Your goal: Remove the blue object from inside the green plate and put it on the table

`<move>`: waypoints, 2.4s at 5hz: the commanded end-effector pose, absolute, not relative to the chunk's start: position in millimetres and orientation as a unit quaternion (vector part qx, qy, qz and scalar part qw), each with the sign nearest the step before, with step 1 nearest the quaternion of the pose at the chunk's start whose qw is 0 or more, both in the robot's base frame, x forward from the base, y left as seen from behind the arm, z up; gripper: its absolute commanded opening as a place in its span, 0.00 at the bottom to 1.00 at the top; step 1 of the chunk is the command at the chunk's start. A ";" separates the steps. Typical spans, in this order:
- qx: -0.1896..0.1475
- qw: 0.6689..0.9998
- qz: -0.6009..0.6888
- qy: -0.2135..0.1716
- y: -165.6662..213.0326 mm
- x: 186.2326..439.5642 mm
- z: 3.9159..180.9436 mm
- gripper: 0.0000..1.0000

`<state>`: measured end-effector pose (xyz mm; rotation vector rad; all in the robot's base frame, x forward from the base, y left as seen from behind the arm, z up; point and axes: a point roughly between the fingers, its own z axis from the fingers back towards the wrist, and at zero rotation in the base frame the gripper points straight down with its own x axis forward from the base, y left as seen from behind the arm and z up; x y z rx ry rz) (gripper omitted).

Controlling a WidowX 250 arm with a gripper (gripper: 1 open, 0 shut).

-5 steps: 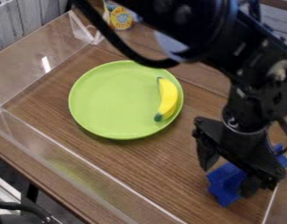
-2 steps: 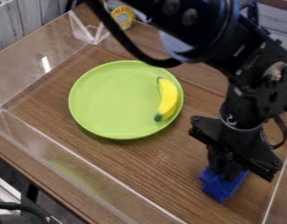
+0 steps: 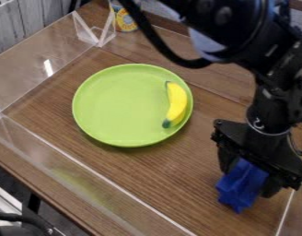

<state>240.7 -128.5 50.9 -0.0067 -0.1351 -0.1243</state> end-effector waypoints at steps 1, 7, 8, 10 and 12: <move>-0.008 0.994 -0.070 -0.087 -133.8 249.8 61.5 1.00; 0.005 0.996 -0.041 -0.078 -119.9 253.5 33.0 0.00; 0.009 0.996 -0.037 -0.076 -115.7 251.8 28.2 0.00; 0.019 0.997 -0.028 -0.068 -105.6 247.6 26.3 0.00; 0.027 0.995 -0.079 -0.057 -107.2 247.3 39.2 0.00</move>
